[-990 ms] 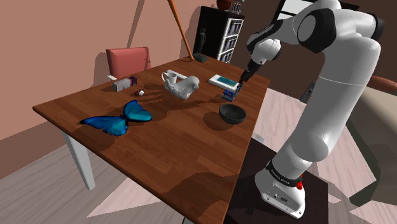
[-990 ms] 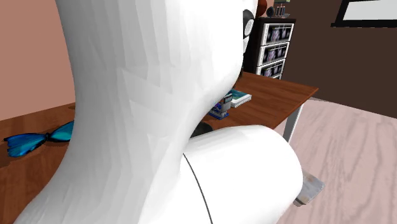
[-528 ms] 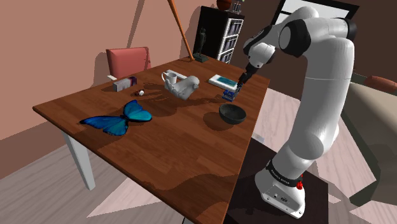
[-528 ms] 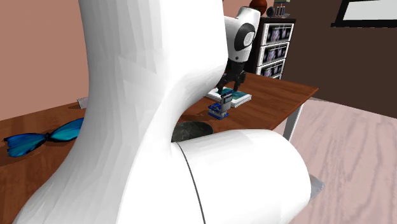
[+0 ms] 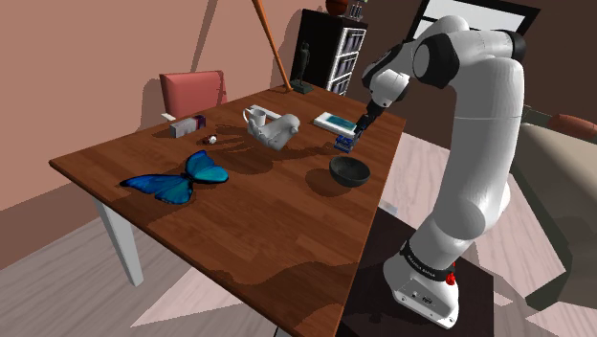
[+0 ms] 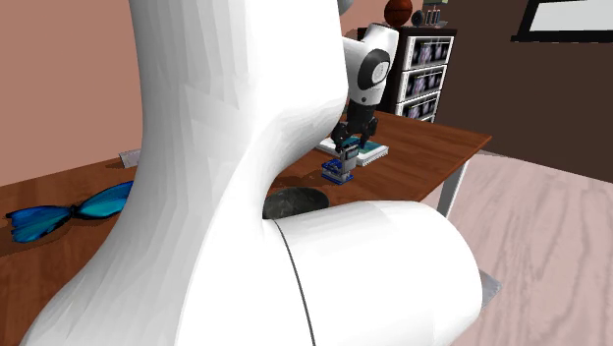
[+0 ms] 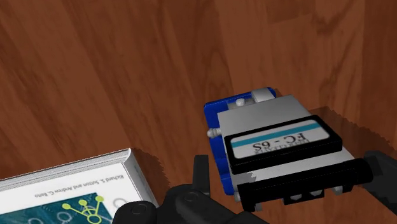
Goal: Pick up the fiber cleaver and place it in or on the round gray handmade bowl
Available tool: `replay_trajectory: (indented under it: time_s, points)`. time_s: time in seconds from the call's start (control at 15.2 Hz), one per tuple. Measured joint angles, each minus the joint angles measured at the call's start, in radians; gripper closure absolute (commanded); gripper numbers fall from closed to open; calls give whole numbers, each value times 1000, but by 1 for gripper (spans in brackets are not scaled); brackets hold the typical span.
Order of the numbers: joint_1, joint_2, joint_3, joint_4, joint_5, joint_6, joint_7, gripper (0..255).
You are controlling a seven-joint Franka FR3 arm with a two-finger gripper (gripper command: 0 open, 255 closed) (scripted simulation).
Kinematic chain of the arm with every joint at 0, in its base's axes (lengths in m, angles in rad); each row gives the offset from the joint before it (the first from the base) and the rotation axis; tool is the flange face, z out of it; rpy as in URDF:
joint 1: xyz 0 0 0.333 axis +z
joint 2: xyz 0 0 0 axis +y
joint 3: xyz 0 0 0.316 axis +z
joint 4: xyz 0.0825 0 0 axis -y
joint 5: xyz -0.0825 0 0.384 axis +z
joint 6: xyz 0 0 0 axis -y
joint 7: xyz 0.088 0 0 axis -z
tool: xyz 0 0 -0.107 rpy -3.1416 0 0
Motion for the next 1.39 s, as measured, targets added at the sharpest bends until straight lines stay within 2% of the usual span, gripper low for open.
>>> replay_trajectory:
  time_s: [0.13,0.2,0.92,1.39]
  points:
    - [0,0,0,0,0,0,0,0]
    - [0,0,0,0,0,0,0,255]
    - [0,-3,-2,2,-3,-4,2,255]
    - [23,-54,-33,22,-59,-60,45,255]
